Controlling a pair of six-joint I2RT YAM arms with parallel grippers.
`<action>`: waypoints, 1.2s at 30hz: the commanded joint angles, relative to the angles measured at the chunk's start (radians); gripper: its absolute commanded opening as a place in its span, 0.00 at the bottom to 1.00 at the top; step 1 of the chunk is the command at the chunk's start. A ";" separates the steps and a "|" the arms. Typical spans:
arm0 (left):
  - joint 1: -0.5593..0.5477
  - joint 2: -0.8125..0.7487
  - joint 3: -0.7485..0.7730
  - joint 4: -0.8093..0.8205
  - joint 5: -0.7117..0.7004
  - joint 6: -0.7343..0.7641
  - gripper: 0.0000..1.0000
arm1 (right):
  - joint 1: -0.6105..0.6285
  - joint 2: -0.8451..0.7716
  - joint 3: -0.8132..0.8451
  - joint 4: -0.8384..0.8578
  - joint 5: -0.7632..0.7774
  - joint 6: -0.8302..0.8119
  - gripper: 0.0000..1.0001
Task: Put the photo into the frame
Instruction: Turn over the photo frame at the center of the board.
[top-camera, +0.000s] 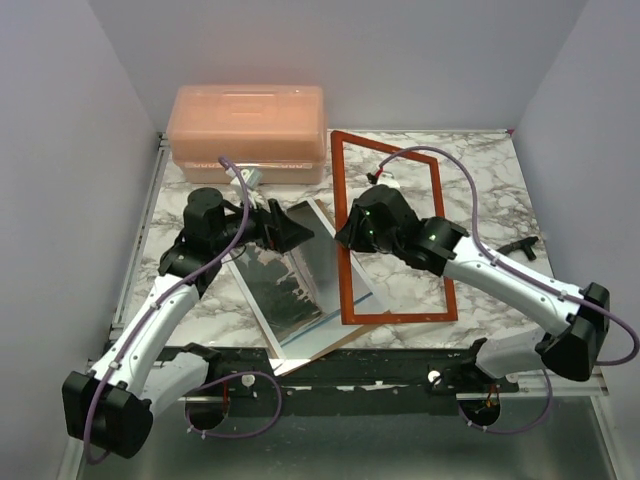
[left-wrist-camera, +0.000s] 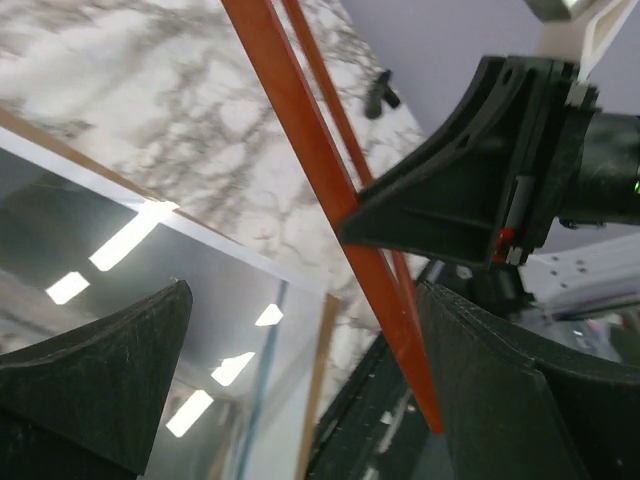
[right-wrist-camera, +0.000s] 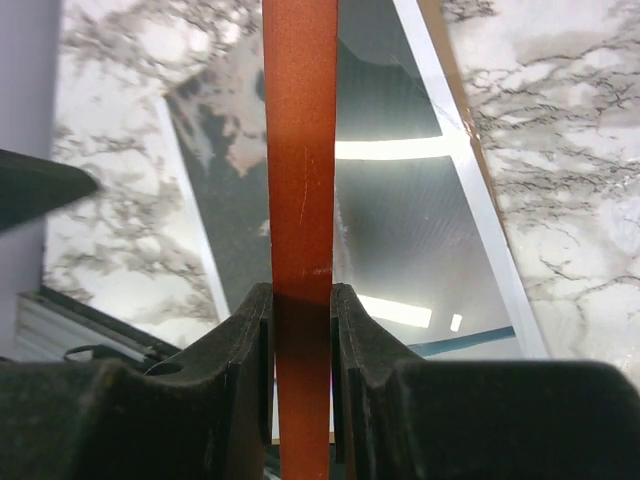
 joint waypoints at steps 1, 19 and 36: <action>-0.068 -0.005 -0.078 0.258 0.193 -0.241 0.98 | 0.004 -0.094 -0.006 0.069 -0.008 0.003 0.00; -0.258 0.108 -0.142 0.457 0.204 -0.341 0.90 | 0.003 -0.194 0.062 0.083 -0.003 0.042 0.00; -0.300 0.177 -0.136 0.676 0.316 -0.435 0.64 | 0.001 -0.169 0.095 0.116 -0.050 0.055 0.00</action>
